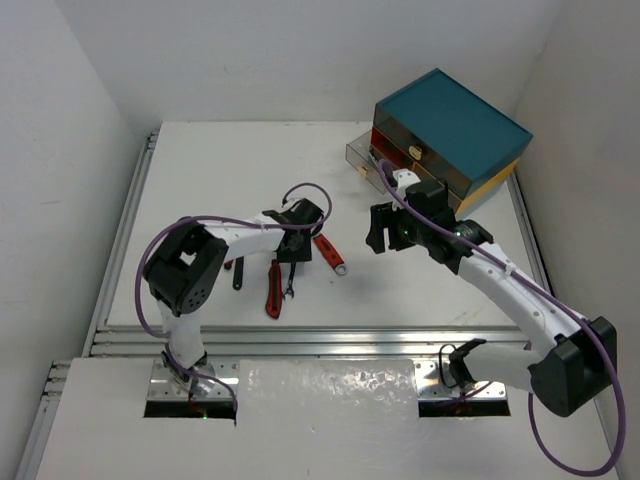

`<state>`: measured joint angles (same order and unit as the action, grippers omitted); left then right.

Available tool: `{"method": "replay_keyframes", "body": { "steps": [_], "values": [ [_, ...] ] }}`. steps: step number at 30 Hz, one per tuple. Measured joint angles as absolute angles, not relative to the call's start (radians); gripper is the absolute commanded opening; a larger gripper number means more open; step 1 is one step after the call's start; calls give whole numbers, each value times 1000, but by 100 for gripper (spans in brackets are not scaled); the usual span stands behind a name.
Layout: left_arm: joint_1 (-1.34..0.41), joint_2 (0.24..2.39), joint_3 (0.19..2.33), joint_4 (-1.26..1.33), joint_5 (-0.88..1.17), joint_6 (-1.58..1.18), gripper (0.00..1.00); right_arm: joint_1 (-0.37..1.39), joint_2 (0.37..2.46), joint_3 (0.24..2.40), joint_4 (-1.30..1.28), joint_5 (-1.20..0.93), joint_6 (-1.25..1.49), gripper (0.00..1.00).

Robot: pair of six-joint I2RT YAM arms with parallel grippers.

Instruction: Sort the tools into containers

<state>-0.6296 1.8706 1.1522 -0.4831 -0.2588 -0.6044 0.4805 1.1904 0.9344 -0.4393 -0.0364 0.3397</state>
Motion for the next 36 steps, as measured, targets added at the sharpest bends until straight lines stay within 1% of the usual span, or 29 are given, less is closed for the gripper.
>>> {"method": "replay_keyframes", "body": {
  "steps": [1, 2, 3, 5, 6, 8, 10, 14, 18, 23, 30, 33, 34, 35, 36],
  "values": [
    [-630, 1871, 1152, -484, -258, -604, 27, 480, 1190, 934, -439, -38, 340, 71],
    [-631, 1872, 1150, -482, -259, -604, 23, 480, 1190, 933, -439, -39, 340, 71],
    [-631, 1872, 1149, -482, -260, -604, 15, 480, 1190, 933, -438, -42, 340, 71],
    [-634, 1872, 1145, -474, -256, -604, 8, 480, 1190, 929, -435, -51, 340, 71],
    [-637, 1872, 1143, -467, -255, -603, 2, 480, 1190, 928, -433, -54, 341, 72],
    [-647, 1871, 1136, -452, -258, -601, 0, 480, 1186, 921, -426, -64, 341, 78],
    [-652, 1866, 1126, -436, -261, -599, 0, 480, 1177, 905, -405, -86, 345, 99],
    [-656, 1831, 1077, -388, -249, -604, 0, 480, 1149, 823, -320, -169, 364, 99],
    [-661, 1760, 994, -361, -205, -636, 0, 481, 1153, 676, -164, -305, 441, 99],
    [-671, 1633, 907, -361, -159, -686, 0, 534, 1208, 499, 62, -390, 559, 98],
    [-677, 1465, 873, -273, -112, -738, 0, 680, 1379, 485, 349, -385, 639, 92],
    [-683, 1427, 860, -238, -81, -750, 0, 706, 1460, 488, 463, -365, 648, 87],
    [-686, 1419, 856, -227, -70, -754, 0, 710, 1489, 494, 488, -360, 652, 83],
    [-690, 1411, 850, -217, -60, -760, 0, 713, 1518, 500, 511, -360, 656, 72],
    [-694, 1402, 844, -208, -52, -765, 0, 715, 1549, 509, 538, -360, 659, 65]
  ]
}}
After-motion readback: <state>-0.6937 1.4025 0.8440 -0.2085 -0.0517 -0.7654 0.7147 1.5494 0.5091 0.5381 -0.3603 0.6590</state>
